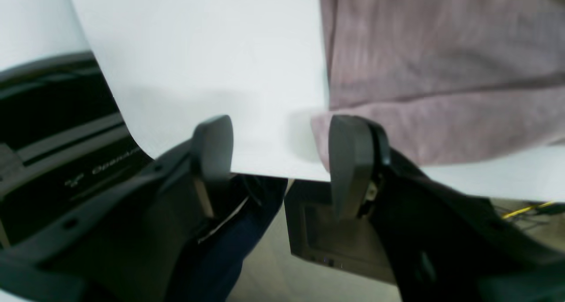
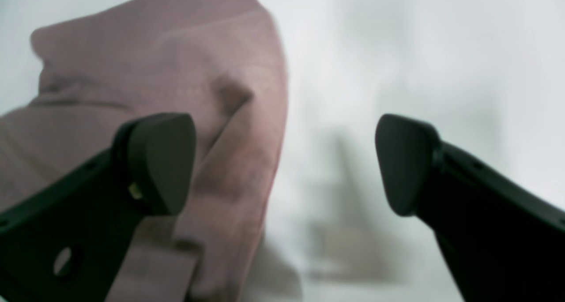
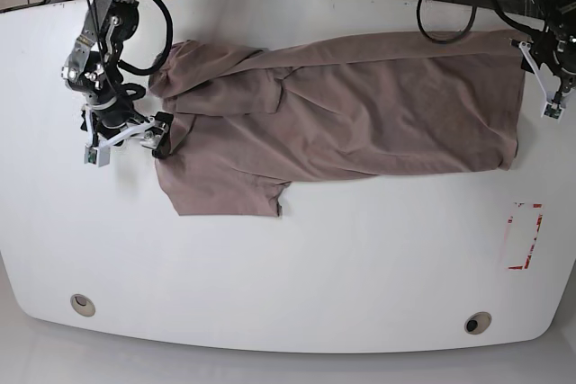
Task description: Layout the t-shirt on the table in an organized manner, then fold the t-shirt properly
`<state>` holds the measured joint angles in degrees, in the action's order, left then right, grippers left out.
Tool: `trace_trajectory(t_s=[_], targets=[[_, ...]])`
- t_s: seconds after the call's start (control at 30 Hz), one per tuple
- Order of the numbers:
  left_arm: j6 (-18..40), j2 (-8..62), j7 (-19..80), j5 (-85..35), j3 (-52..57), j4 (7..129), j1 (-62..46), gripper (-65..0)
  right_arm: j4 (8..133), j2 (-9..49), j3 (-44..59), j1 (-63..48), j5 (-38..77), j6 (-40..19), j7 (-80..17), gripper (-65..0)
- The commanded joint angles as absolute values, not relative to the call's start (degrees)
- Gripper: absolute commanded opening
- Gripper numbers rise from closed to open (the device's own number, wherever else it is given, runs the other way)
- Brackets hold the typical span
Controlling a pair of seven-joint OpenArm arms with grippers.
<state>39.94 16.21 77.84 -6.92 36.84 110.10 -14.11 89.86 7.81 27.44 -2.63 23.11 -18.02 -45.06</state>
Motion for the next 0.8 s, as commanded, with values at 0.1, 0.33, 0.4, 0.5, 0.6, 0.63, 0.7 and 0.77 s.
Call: trace_trajectory(t_s=[0.1, 0.33, 0.4, 0.5, 0.6, 0.63, 0.7, 0.77], targets=[[40.0, 17.2, 77.8, -6.5, 40.7, 111.2, -10.0, -31.9, 84.9, 9.3, 24.4, 0.0, 23.8, -18.4, -43.8, -3.0], [40.0, 17.2, 77.8, -6.1, 43.3, 111.0, -3.9, -31.9, 80.9, 9.1, 22.5, 1.7, 23.8, -18.4, -43.7, -3.6], [40.0, 17.9, 77.8, -6.0, 43.7, 110.9, -1.6, -31.9, 80.7, 9.0, 22.5, 1.7, 23.8, -18.4, -43.7, -3.6], [40.0, 18.4, 77.8, -5.1, 43.7, 110.3, 1.8, -31.9, 80.7, 8.3, 21.6, 1.8, 23.9, -18.4, -43.7, -3.8], [40.0, 18.4, 77.7, -3.0, 43.6, 107.8, 5.1, -31.8, 80.9, 8.0, 19.6, 1.8, 23.9, -18.4, -43.7, -5.2], [40.0, 18.4, 77.6, -2.8, 43.6, 106.7, 6.5, -31.8, 80.9, 8.0, 19.2, 1.8, 23.9, -18.4, -43.7, -7.0], [40.0, 18.4, 77.6, -2.2, 43.6, 102.7, 10.1, -31.8, 80.8, 8.0, 18.4, 1.9, 23.9, -18.4, -43.7, -13.5], [40.0, 18.4, 77.1, -2.2, 43.4, 98.9, 13.0, -31.8, 80.7, 7.9, 18.0, 2.2, 23.9, -18.4, -43.7, -19.3]])
